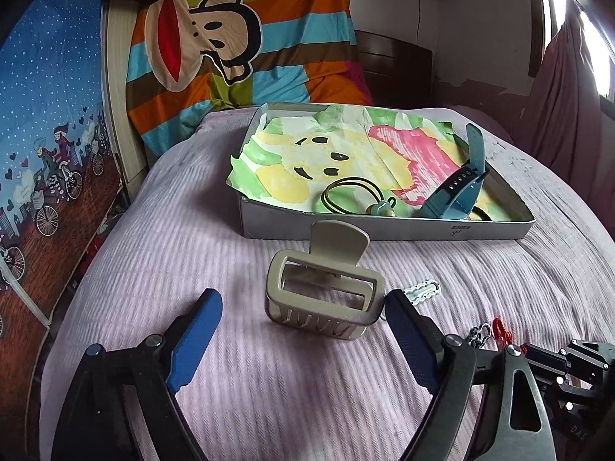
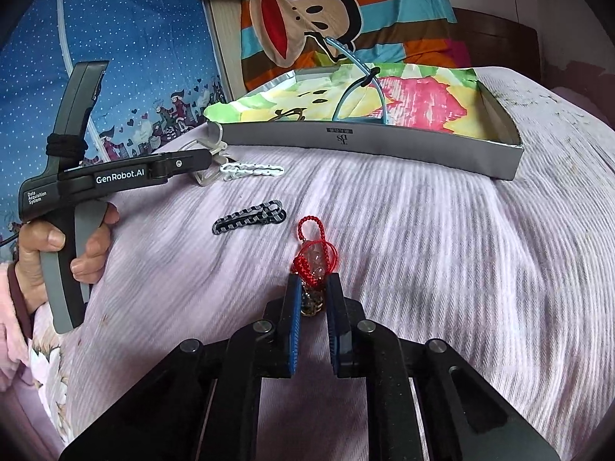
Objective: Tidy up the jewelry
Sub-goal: 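Grasp the red charm keychain with the right tool while left tool grasps beige claw clip, then carry the claw clip with left tool into tray while right tool carries red keychain there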
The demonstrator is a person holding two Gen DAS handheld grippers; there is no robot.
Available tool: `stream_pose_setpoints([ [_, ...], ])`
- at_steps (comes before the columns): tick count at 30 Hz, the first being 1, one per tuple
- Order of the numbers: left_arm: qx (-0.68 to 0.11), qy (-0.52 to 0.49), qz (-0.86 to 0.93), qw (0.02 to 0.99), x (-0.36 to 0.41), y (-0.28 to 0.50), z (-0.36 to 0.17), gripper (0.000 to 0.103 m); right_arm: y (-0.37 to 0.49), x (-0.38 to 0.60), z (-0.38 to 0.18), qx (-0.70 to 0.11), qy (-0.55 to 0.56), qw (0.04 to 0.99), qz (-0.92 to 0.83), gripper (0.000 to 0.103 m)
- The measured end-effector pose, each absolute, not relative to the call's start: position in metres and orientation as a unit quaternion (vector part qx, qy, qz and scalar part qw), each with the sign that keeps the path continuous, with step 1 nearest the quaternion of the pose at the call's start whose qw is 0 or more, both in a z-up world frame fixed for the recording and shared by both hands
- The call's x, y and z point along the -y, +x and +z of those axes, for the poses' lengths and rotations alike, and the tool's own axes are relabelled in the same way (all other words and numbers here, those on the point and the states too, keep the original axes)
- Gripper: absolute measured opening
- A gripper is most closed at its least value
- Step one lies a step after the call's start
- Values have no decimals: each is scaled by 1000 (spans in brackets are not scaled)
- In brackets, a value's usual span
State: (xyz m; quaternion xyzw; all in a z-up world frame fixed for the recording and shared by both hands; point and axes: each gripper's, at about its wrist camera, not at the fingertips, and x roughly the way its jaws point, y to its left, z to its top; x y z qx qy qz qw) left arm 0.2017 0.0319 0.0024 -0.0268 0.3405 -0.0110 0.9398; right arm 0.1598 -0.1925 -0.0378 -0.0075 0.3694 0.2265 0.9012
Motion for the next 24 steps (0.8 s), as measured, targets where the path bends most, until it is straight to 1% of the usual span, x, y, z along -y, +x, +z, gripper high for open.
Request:
stream_pose_setpoints([
  [2, -341, -25, -14, 940, -30, 202, 2, 81, 164, 189, -36, -366, -5, 902, 228, 11],
  [8, -345, -19, -24, 938, -28, 203, -1, 65, 174, 179, -32, -357, -5, 905, 231, 8],
  [10, -349, -19, -26, 937, -28, 204, -2, 53, 176, 178, -32, -355, -2, 906, 232, 7],
  [12, -352, -19, -24, 936, -28, 204, -3, 47, 178, 177, -32, -354, 0, 906, 233, 7],
  [14, -352, -22, -24, 935, -29, 205, -4, 45, 179, 175, -32, -354, 0, 906, 234, 7],
  [15, -352, -23, -24, 936, -29, 205, -4, 37, 179, 175, -32, -353, 0, 905, 235, 7],
  [17, -351, -25, -24, 936, -30, 204, -4, 36, 181, 175, -32, -352, 1, 906, 237, 7],
  [19, -352, -25, -24, 935, -30, 205, -4, 36, 183, 175, -31, -349, 9, 906, 240, 4],
  [24, -347, -30, -28, 937, -31, 204, -6, 36, 181, 184, -27, -329, 31, 911, 246, 4],
])
